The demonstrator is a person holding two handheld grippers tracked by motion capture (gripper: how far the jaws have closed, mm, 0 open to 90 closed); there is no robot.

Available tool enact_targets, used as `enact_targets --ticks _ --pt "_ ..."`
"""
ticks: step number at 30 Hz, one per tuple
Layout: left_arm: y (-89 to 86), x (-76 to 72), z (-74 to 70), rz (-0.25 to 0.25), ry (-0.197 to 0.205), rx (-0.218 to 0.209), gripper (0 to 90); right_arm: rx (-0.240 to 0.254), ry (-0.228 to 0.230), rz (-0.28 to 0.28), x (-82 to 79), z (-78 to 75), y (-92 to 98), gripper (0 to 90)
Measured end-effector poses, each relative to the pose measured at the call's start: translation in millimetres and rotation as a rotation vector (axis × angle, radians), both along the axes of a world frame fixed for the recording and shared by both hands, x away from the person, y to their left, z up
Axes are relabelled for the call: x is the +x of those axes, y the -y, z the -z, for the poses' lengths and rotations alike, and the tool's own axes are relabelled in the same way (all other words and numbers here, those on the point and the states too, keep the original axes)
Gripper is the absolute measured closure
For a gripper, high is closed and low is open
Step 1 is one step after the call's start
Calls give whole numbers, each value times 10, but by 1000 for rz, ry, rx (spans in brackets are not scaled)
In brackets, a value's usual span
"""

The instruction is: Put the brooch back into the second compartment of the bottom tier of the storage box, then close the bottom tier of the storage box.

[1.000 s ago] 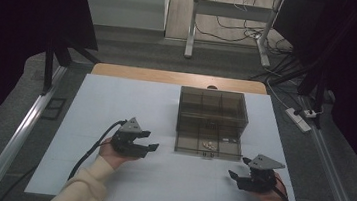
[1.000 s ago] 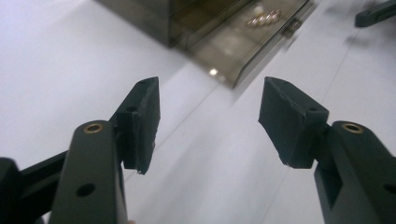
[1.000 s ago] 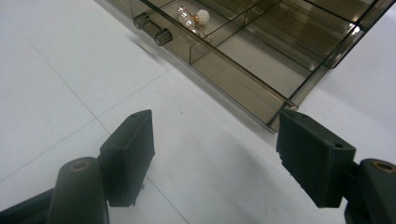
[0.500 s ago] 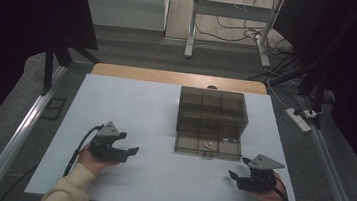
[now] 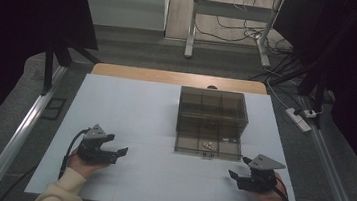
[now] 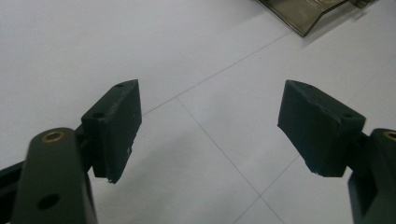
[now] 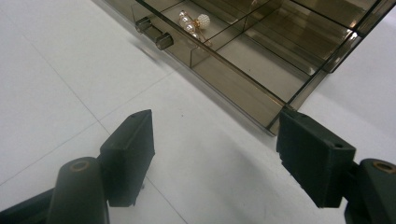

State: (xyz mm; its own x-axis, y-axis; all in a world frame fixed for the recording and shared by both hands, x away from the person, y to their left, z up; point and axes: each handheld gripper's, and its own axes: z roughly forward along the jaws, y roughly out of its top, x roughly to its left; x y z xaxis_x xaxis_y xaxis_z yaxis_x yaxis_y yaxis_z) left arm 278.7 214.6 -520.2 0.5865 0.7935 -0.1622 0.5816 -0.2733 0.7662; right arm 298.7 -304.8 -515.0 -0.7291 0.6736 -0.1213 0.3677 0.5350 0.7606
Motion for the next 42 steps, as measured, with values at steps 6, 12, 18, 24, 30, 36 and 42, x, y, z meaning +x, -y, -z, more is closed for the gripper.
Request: enact_targets --ticks 6,12,18,24,30,36,42 --pt "48 19 8 11 0 16 216 9 4 -5 -2 -4 -12 273" --pt "62 23 14 13 3 29 210 19 1 -7 -8 -18 -34 272" --pt "74 36 26 17 2 38 207 29 1 -20 -20 -32 -86 294" --pt "96 29 40 20 3 55 202 74 -9 -25 -8 -74 -146 466" --pt "97 33 48 20 1 62 196 36 0 -49 0 -55 -247 749" --pt "115 30 54 23 2 71 192 26 7 -63 55 -36 -368 890" --pt "112 31 57 24 2 74 190 -8 6 -77 123 14 -545 890"
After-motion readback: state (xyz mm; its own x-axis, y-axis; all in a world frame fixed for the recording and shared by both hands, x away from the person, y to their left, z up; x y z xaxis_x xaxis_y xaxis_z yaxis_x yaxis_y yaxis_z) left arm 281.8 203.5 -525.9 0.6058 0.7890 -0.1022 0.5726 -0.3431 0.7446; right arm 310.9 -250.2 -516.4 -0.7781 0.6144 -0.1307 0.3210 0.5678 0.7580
